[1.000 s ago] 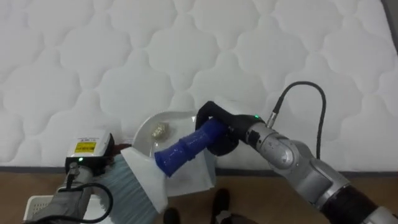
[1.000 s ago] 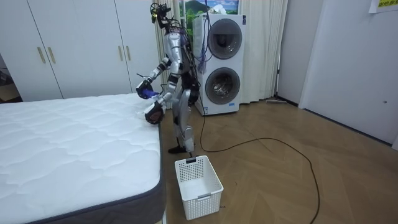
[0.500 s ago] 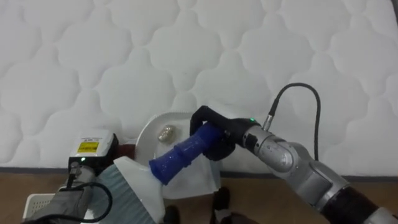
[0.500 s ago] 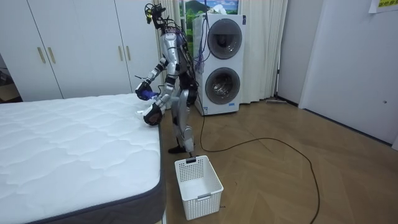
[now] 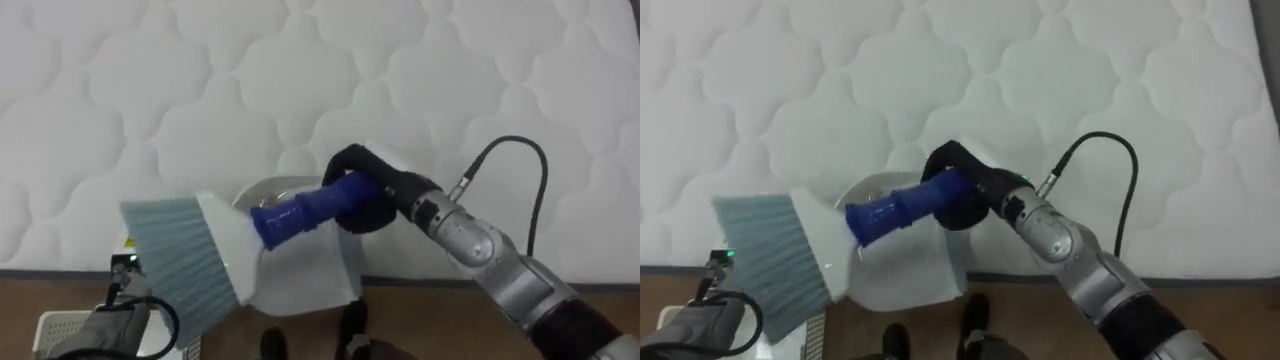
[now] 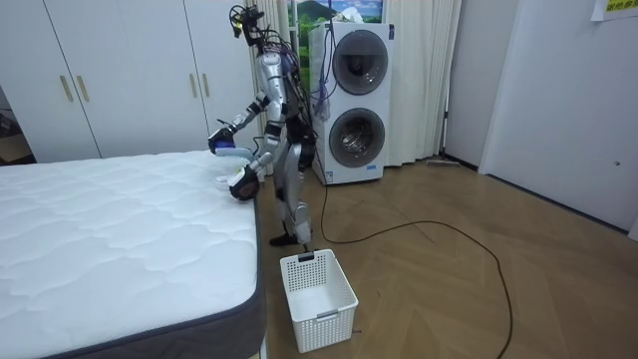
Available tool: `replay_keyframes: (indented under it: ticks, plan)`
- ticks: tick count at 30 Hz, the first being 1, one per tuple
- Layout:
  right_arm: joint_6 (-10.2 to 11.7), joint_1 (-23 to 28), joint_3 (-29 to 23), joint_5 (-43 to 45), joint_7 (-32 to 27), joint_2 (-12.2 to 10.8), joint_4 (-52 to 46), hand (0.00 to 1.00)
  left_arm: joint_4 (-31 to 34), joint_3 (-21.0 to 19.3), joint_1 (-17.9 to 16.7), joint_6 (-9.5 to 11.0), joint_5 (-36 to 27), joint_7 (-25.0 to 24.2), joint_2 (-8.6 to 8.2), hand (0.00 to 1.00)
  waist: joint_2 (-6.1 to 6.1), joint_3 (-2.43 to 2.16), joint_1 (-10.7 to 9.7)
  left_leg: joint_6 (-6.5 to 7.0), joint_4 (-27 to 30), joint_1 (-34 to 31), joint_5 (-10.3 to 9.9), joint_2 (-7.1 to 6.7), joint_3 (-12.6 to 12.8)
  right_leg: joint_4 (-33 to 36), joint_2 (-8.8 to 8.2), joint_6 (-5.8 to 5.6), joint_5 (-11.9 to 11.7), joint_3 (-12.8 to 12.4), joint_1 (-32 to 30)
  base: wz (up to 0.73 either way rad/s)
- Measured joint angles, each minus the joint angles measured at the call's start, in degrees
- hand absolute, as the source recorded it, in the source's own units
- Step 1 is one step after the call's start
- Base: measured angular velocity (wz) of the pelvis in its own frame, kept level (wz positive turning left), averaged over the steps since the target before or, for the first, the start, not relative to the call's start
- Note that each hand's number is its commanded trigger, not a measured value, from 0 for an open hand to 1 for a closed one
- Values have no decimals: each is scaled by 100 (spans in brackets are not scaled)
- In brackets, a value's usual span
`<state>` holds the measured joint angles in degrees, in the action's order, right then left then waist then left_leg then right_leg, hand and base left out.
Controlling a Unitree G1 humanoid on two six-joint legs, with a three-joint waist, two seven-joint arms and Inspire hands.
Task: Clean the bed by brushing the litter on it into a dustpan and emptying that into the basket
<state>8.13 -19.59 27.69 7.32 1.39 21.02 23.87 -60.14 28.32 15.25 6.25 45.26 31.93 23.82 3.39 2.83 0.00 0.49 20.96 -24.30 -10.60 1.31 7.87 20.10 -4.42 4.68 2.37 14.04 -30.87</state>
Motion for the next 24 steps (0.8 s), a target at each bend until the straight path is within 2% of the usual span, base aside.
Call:
replay_keyframes:
  ticks: [3,7,9,12,16,18,19,22,23,24]
  plan:
    - [5,62,-463,-530,-241,2,13,100,-30,-178,-15,0,12,32,-10,100,2,3,-108,0,-4,70,0,6,-2,-14,-8,-3,22,26,82,3]
    - [58,204,-1124,-1008,-485,14,66,100,36,-509,-122,20,192,216,-14,100,4,3,-136,12,-83,291,-12,8,4,-73,47,-18,31,-44,276,-2]
    - [71,358,-1495,-1368,-709,13,76,100,53,-698,-308,37,283,406,-18,100,7,1,-122,9,-213,536,-14,24,105,-137,111,-32,32,-172,448,-22]
    - [70,532,-1851,-1935,-958,16,82,100,196,-1010,-579,38,445,566,-19,100,11,-4,-188,1,-319,730,-24,28,147,-160,116,-36,37,-168,584,-14]
    - [69,734,-2296,-2438,-1166,18,84,100,548,-1224,-805,66,447,758,-20,100,13,-12,-270,-2,-385,926,-30,32,156,-253,161,-68,56,-228,784,-2]
    - [68,812,-2465,-2727,-1315,21,84,100,730,-1387,-902,89,443,829,-24,100,10,-46,-268,-2,-484,1098,-35,31,180,-296,187,-77,51,-280,910,-13]
    - [68,844,-2486,-2780,-1338,21,83,100,775,-1424,-945,90,443,839,-27,100,7,-94,-268,-2,-519,1132,-34,34,194,-321,198,-81,48,-293,929,-15]
    - [64,1026,-2529,-3000,-1396,27,78,100,987,-1578,-1138,86,440,851,-55,100,-16,-182,-258,-12,-652,1443,-40,66,259,-442,253,-85,47,-303,1213,-10]
    - [60,1142,-2530,-3175,-1434,27,22,100,1043,-1585,-1178,80,431,850,-52,100,-43,-233,-261,-24,-691,1539,-47,90,260,-524,274,-91,40,-278,1339,0]
    - [58,1190,-2530,-3289,-1496,28,4,80,1174,-1631,-1257,77,429,851,-52,100,-65,-251,-263,-25,-755,1672,-47,96,263,-564,291,-92,39,-277,1454,0]
